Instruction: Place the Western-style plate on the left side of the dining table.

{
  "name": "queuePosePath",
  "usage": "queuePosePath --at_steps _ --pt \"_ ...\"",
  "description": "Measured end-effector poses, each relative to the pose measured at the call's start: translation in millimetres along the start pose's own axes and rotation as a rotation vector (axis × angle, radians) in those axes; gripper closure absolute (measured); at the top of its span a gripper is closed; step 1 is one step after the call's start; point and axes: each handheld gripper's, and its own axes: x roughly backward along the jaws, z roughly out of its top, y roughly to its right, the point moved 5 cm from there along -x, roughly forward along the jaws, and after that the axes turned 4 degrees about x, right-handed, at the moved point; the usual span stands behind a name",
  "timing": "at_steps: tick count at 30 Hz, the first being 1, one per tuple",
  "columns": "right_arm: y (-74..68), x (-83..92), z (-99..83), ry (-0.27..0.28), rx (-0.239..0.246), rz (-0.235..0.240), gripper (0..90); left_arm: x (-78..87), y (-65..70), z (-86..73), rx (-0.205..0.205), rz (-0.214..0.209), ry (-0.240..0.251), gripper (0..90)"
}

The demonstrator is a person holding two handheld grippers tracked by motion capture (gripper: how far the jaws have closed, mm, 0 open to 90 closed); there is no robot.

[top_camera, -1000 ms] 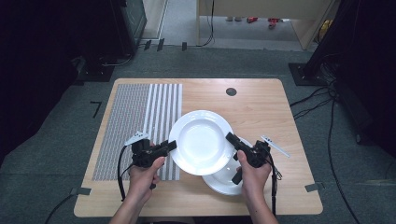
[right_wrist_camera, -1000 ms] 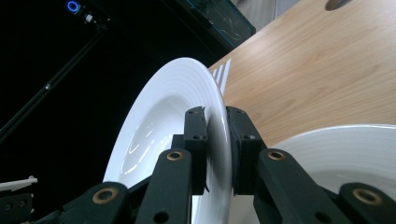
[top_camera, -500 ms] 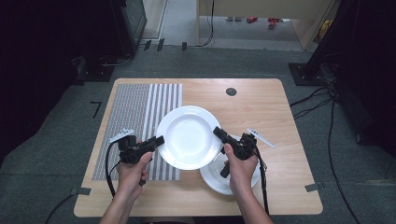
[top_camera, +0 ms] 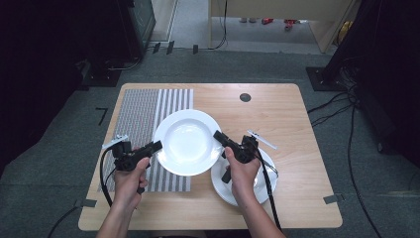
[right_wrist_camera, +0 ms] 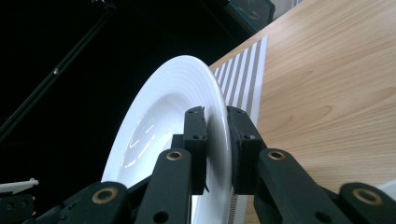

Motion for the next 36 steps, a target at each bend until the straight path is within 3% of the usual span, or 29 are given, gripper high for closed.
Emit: queuePosePath --at_steps 18,36 --pt "-17.3 -41.0 -10.7 -0.064 0.016 0.009 80.6 11.9 -34.8 14.8 0.061 0.061 0.047 72.5" --pt "-25.4 -83.8 -23.3 -0.132 0.016 0.006 80.0 19.4 -68.9 26.0 0.094 0.127 0.072 72.4"
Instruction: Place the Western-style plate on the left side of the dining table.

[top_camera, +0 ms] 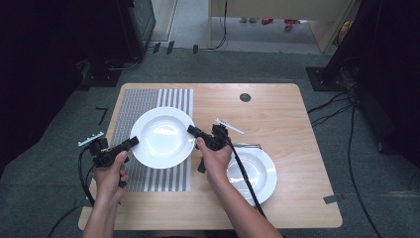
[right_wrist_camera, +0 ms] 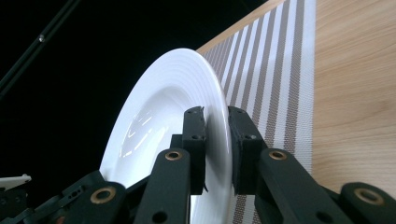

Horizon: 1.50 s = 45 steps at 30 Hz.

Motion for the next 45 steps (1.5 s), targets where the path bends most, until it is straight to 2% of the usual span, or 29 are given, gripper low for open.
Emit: queuePosePath --at_steps 5,8,11,16,23,28,35,45 --pt "-3.3 -19.9 -3.5 -0.03 -0.003 -0.004 80.0 -1.8 -16.7 6.6 0.019 0.034 0.003 72.1" --pt "-4.1 -25.6 -4.3 -0.038 -0.004 -0.007 80.0 -3.3 -22.4 8.7 0.028 0.041 0.003 72.1" --pt "-3.4 -39.2 -5.2 -0.047 -0.003 -0.02 79.9 -8.3 -32.2 12.7 0.051 0.055 0.004 72.1" --pt "-3.1 -53.5 -5.8 -0.061 -0.009 -0.033 79.8 -14.9 -41.9 17.5 0.044 0.086 0.0 71.2" --pt "5.4 -81.3 -6.8 -0.082 -0.01 -0.058 79.8 -35.4 -64.6 24.0 0.107 0.109 -0.018 71.6" --pt "11.8 -90.2 -6.2 -0.087 -0.032 -0.066 79.7 -43.1 -67.7 29.3 0.092 0.126 -0.015 71.6" --pt "18.1 -102.9 -3.4 -0.083 -0.042 -0.094 79.9 -58.3 -75.5 31.0 0.105 0.154 -0.024 70.6" --pt "25.4 -111.2 -2.0 -0.076 -0.049 -0.13 79.1 -67.1 -78.8 29.6 0.109 0.158 -0.022 70.5"
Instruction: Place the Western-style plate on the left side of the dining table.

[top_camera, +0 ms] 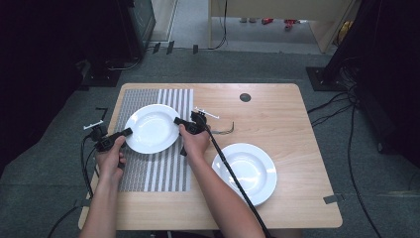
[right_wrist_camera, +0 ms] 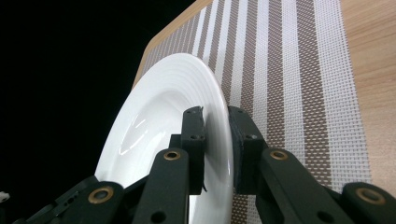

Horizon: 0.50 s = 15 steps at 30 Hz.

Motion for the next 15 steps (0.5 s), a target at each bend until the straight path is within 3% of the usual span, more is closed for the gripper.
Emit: queuePosePath --at_steps 7,10,12,13,14,15 --pt "5.1 -5.0 -4.3 -0.006 0.035 -0.025 76.2 -1.0 0.2 -0.2 -0.017 -0.006 0.011 70.9" --pt "5.2 -5.7 -5.5 -0.007 0.067 -0.037 73.8 -1.0 1.6 -0.6 -0.022 -0.018 0.014 66.7" --pt "2.6 -5.1 -4.6 -0.006 0.093 -0.037 64.5 -0.7 3.4 -1.1 -0.029 -0.023 0.018 59.2" --pt "2.6 -5.1 -4.6 -0.006 0.093 -0.037 64.5 -0.3 4.6 -1.5 -0.032 -0.026 0.018 59.2" --pt "0.8 -2.7 -1.0 0.02 0.129 -0.062 54.7 0.7 6.0 -2.2 -0.037 -0.026 0.019 53.3" --pt "0.8 -2.7 -1.0 0.02 0.129 -0.062 54.7 1.4 7.1 -2.7 -0.04 -0.021 0.019 53.3"
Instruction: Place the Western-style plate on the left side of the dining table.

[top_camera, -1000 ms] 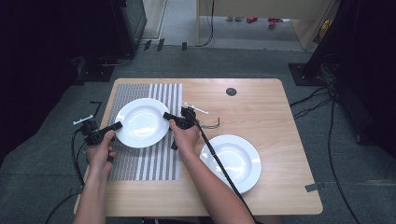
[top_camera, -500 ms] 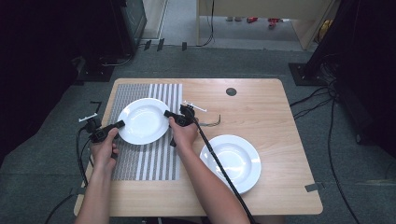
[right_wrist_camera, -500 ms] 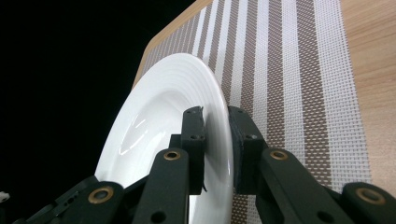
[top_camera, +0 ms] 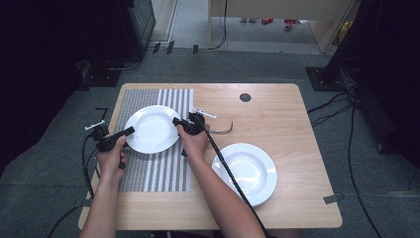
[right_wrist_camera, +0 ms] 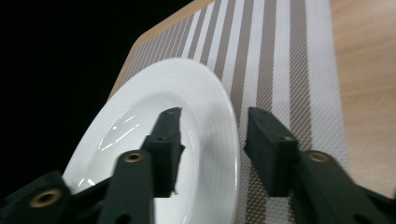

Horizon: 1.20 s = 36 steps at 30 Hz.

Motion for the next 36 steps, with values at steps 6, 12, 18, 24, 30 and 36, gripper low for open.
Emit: queuePosePath --at_steps 6,12,18,24,30,36 --pt "-3.6 16.9 14.1 0.036 0.072 -0.03 50.6 7.7 8.3 -3.8 -0.06 0.048 0.005 43.7" --pt "-8.2 39.6 22.5 0.0 0.156 -0.006 46.1 20.7 14.9 -4.2 -0.091 0.035 0.024 38.2" --pt "-9.8 64.9 24.5 -0.042 0.253 0.011 40.2 33.0 21.0 -12.7 -0.116 0.024 0.008 31.0" --pt "-4.1 91.4 23.7 -0.048 0.274 0.041 33.5 45.7 27.7 -28.1 -0.138 0.001 0.005 29.0" --pt "0.9 118.3 21.9 -0.076 0.333 0.114 28.3 55.6 35.6 -44.0 -0.173 -0.008 -0.002 27.1" --pt "5.2 140.0 25.1 -0.06 0.346 0.114 26.6 62.6 35.6 -55.4 -0.195 0.01 0.006 21.3"
